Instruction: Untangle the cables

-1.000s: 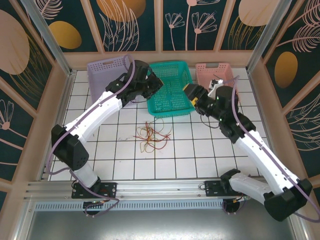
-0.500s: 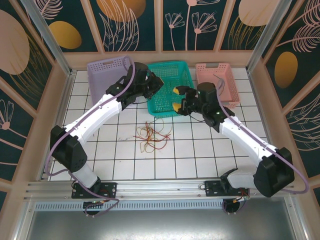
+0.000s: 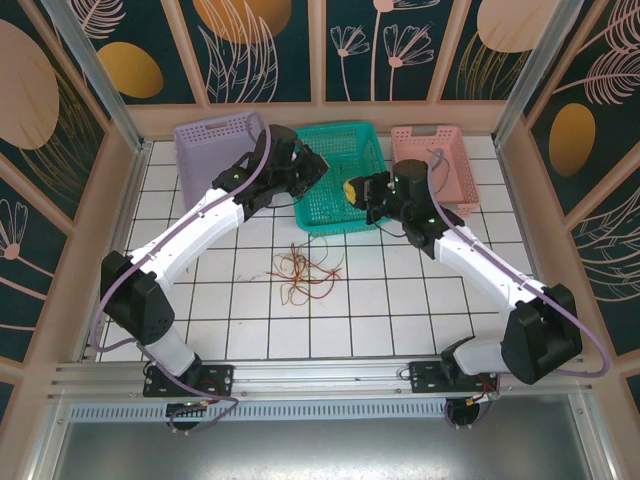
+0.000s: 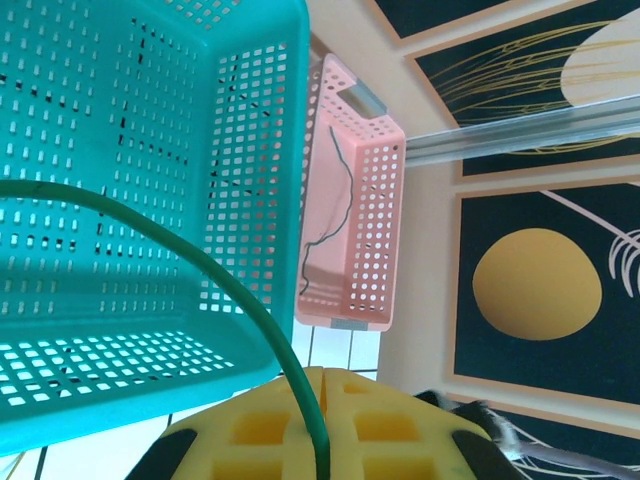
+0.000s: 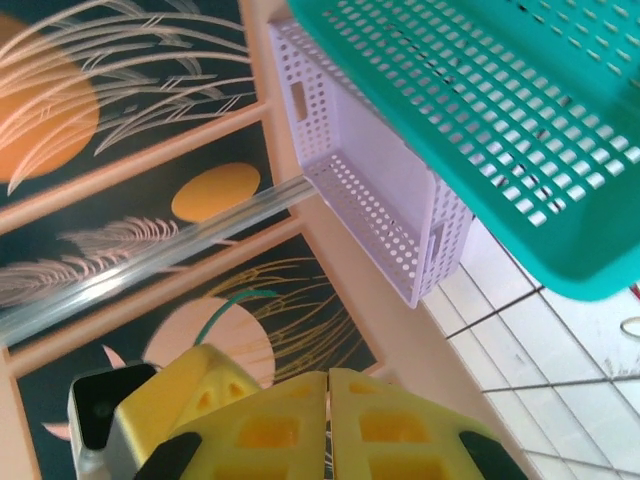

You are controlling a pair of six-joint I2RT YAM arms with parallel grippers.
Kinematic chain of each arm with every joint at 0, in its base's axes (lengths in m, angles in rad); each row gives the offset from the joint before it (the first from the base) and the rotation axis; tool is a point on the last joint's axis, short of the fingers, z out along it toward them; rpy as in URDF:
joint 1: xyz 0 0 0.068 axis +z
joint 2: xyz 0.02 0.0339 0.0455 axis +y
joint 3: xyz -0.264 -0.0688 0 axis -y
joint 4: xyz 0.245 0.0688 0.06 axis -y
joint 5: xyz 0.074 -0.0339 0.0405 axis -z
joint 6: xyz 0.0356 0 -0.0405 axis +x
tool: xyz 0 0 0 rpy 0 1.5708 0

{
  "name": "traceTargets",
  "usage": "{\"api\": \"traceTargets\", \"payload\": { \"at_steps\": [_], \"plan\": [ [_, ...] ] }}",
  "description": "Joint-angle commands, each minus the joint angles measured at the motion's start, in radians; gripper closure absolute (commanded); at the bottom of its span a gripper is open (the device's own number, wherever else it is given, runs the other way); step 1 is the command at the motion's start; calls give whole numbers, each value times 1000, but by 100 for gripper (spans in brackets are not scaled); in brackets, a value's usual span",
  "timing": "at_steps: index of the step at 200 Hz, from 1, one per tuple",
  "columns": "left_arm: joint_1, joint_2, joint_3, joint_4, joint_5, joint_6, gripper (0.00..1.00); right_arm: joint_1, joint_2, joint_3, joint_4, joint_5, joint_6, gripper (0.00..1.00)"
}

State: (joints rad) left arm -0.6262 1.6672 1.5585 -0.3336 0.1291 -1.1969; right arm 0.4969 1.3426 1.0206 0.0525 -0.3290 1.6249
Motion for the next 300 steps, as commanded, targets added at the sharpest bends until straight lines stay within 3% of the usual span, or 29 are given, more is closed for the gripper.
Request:
{"api": "traceTargets", "payload": {
  "at_steps": [1, 23, 50, 101, 126, 149, 181, 197, 233, 272, 300],
  "plan": [
    [18, 39, 63, -83, 12, -14, 100, -11, -13, 94, 128, -113, -344, 100],
    [40, 84, 60, -114, 40, -22, 100, 8, -63, 118, 162, -196, -589, 100],
    [56, 105, 3, -90, 92, -45, 100, 10, -116, 144, 202, -315, -742, 100],
    [56, 90, -175, 31, 208, -134, 100, 38, -117, 350, 60, -423, -1097, 100],
    [56, 59, -226, 37, 218, -152, 100, 65, -130, 424, -22, -347, -1303, 100],
    [56, 3, -283, 49, 207, -178, 100, 63, -197, 372, 92, -211, -1375, 100],
    [56, -68, -363, 64, 186, -213, 100, 56, -224, 386, 207, -14, -1379, 100],
    [56, -104, -402, 68, 170, -233, 100, -2, -228, 389, 271, 43, -1347, 100],
    [57, -171, -499, 129, 156, -313, 100, -74, -234, 384, 372, 110, -1244, 100],
    [56, -237, -574, 176, 133, -396, 100, -205, -259, 312, 493, 140, -1016, 100],
    [57, -283, -601, 187, 89, -444, 100, -249, -262, 310, 411, 145, -930, 100]
  ]
}}
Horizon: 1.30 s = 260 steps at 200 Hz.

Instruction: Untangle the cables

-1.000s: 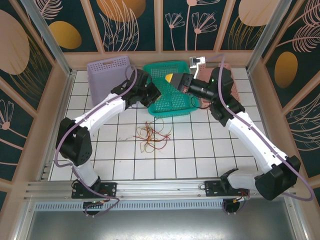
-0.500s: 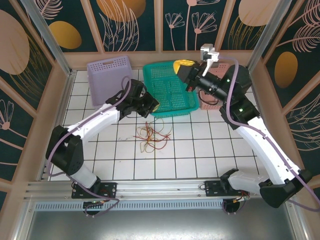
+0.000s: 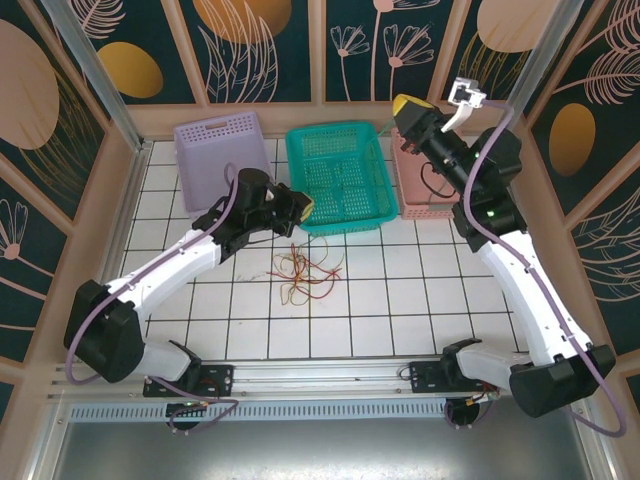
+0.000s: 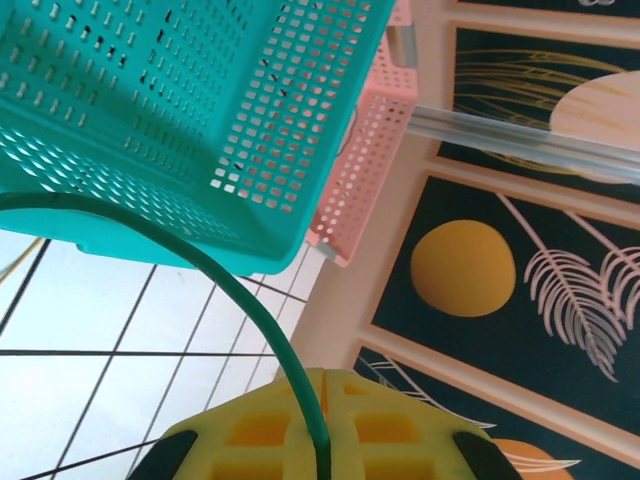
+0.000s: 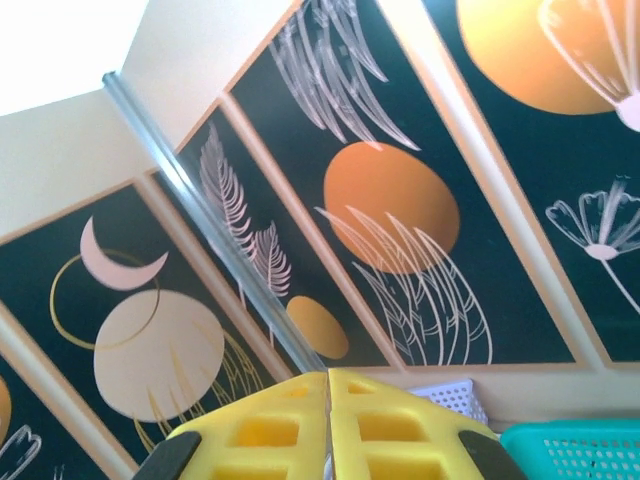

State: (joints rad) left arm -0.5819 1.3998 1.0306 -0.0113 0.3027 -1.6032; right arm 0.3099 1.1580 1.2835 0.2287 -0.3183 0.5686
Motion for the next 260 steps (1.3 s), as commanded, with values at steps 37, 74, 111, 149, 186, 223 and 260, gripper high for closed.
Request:
{"api": "traceTargets", "payload": {
  "at_steps": [37, 74, 111, 149, 186, 223, 260],
  "plan": [
    [13, -13, 59, -188, -171, -14, 100, -60, -141, -23, 20, 58, 268, 100],
    [12, 89, 342, -363, -288, 216, 100, -69, -280, -102, -359, 107, 323, 59],
    [12, 193, 590, -490, -391, 531, 100, -69, -293, 81, -724, 260, 101, 36],
    [13, 274, 748, -532, -409, 780, 100, -70, -219, 316, -851, 383, -135, 34],
    [12, 291, 769, -505, -519, 985, 100, -70, -176, 401, -820, 377, -211, 33],
    [12, 233, 667, -285, -362, 1145, 100, -70, -58, 352, -747, -118, -172, 35],
    [11, 270, 707, -192, -13, 1182, 100, -37, 101, 190, -680, -567, -188, 42]
  ]
}}
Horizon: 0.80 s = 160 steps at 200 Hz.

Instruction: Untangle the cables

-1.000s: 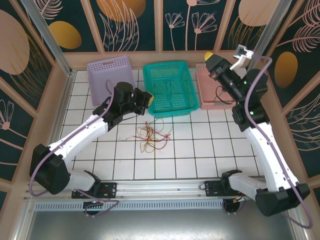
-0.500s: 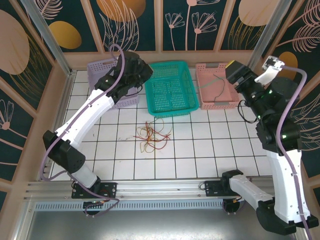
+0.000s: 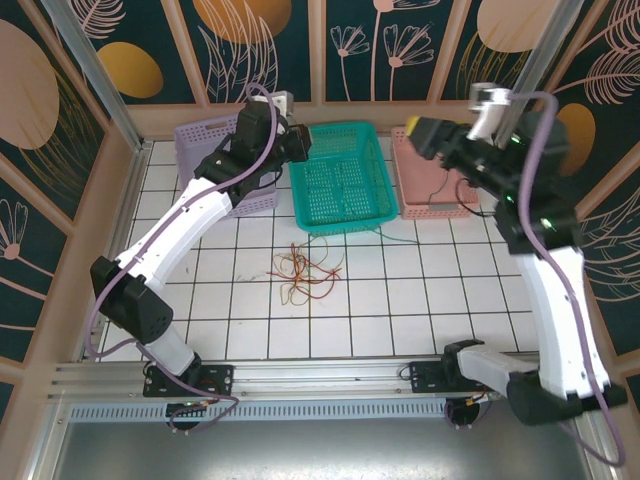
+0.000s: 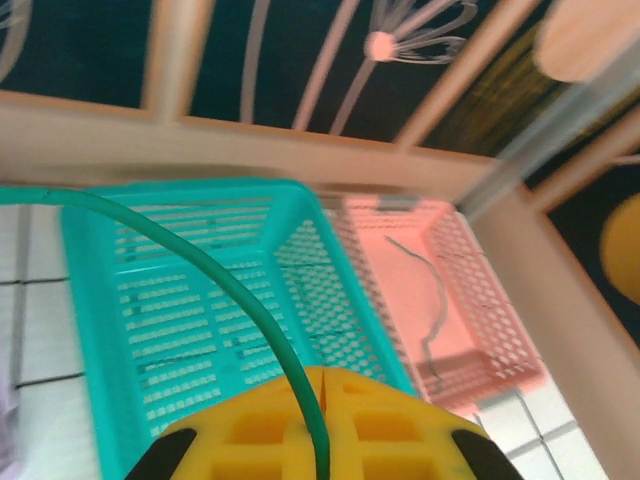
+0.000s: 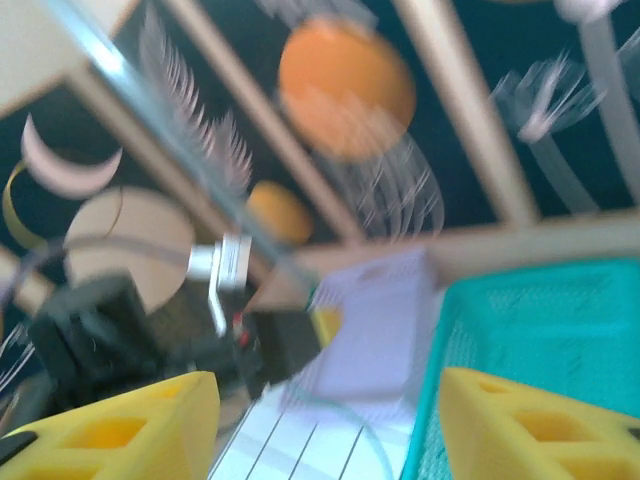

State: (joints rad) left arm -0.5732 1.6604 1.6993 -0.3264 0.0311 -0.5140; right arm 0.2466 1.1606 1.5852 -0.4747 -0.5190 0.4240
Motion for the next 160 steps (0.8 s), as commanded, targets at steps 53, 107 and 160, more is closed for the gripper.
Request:
{"api": "traceTargets", "payload": {
  "at_steps": [53, 107, 160],
  "plan": [
    [4, 118, 125, 127, 465, 32, 100, 122, 135, -278, 20, -306, -285, 41],
    [3, 142, 133, 113, 440, 29, 100, 122, 106, -351, 116, -335, -177, 43],
    [3, 156, 135, 142, 459, -7, 100, 126, 145, -371, 116, -261, -170, 51]
  ]
}}
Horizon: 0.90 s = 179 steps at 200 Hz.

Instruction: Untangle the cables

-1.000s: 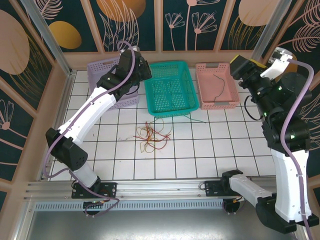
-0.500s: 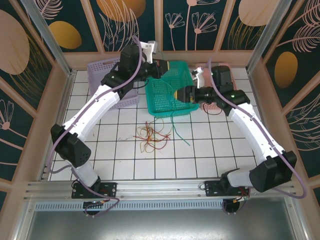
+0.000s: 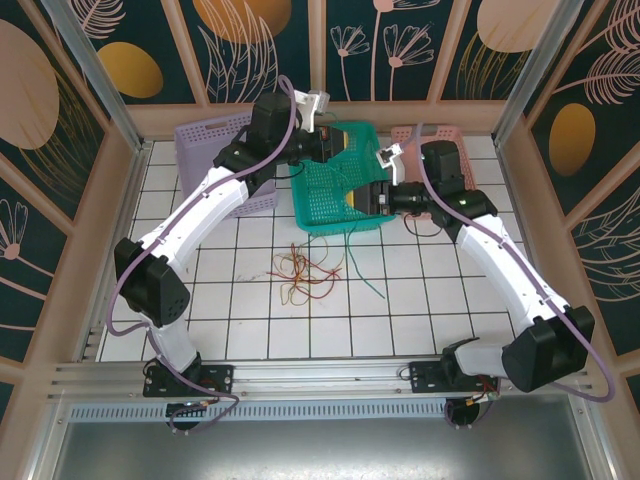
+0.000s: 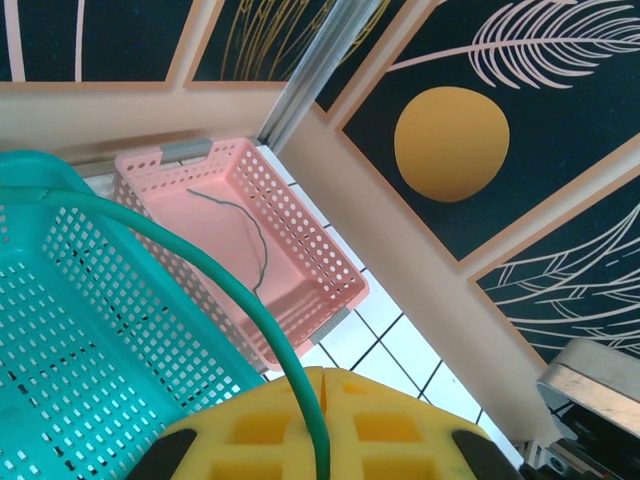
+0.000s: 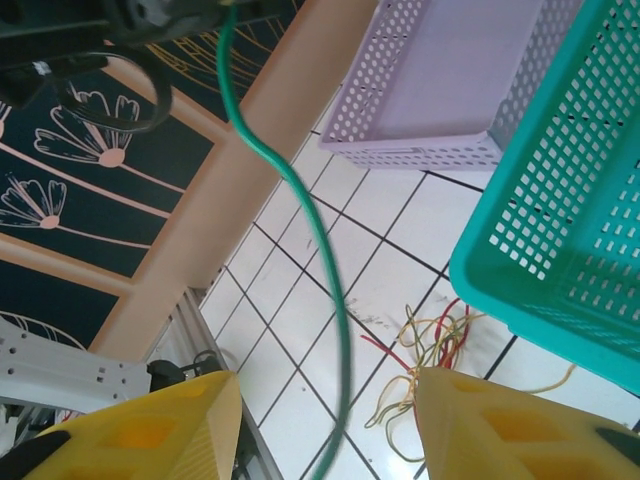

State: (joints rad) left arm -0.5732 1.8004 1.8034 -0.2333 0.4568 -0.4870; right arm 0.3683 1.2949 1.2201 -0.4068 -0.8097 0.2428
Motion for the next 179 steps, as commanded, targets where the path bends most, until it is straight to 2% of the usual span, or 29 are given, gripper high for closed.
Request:
{"api": "traceTargets", "payload": {
  "at_steps": [1, 30, 66, 88, 102, 124, 128, 142, 151, 165, 179],
  "plan": [
    [3, 16, 30, 48, 34, -34, 100, 4, 11, -5, 49, 30, 12, 51],
    [3, 16, 17, 55, 38, -51, 100, 4, 33, 5, 92, 71, 57, 67],
    [3, 7, -7, 82, 38, -76, 100, 1, 36, 3, 160, 80, 110, 75],
    [4, 9, -9, 93, 39, -90, 100, 2, 43, 12, 155, 100, 105, 88],
    [3, 11, -7, 97, 38, -99, 100, 2, 39, 13, 154, 128, 105, 100],
    [3, 7, -1, 103, 4, -124, 100, 1, 17, 12, 142, 224, 97, 100],
    [3, 6, 1, 103, -15, -131, 93, -1, 9, 10, 142, 249, 95, 100],
    [3, -7, 16, 79, -113, -156, 53, -15, -22, -10, 143, 330, 92, 100],
    [3, -20, 26, 59, -192, -177, 33, -38, -42, -22, 143, 360, 94, 100],
    [3, -46, 38, 23, -321, -205, 20, -82, -57, -28, 135, 386, 92, 100],
    [3, -71, 51, -41, -462, -227, 16, -122, -54, -10, 93, 428, 74, 100]
  ]
}}
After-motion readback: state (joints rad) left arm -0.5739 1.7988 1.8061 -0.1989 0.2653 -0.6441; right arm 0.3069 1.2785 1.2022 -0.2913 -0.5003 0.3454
